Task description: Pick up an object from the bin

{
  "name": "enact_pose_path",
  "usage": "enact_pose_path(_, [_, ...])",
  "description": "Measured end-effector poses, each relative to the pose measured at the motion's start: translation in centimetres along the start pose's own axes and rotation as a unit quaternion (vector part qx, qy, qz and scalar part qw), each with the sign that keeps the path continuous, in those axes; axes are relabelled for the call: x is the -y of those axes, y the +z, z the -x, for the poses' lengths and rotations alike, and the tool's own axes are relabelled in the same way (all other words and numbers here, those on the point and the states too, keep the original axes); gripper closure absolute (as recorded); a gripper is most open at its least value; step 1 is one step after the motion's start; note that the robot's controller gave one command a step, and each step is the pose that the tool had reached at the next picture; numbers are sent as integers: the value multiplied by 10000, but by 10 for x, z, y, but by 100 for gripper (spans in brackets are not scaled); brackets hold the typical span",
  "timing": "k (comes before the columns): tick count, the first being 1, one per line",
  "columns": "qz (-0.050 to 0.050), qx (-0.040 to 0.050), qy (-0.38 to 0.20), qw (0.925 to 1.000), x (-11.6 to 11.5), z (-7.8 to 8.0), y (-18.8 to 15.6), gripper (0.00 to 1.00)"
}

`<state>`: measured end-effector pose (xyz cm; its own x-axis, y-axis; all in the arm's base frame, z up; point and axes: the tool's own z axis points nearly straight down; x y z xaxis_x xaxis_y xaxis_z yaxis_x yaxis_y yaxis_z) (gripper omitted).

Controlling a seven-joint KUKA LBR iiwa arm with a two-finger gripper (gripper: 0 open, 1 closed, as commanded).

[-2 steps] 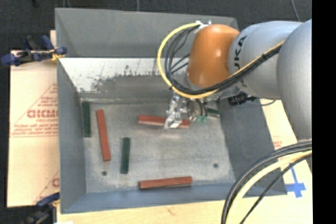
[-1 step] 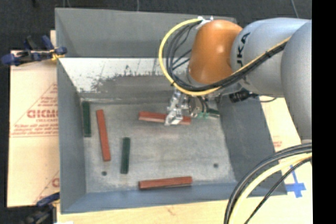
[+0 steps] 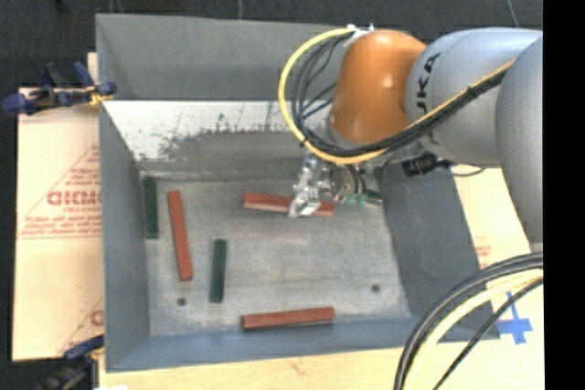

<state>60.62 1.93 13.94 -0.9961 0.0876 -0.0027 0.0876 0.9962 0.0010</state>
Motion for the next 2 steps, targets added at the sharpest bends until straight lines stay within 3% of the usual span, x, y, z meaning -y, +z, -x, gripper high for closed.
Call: enact_pose_path(2, [2,10,0,10000,0,1,-22,100])
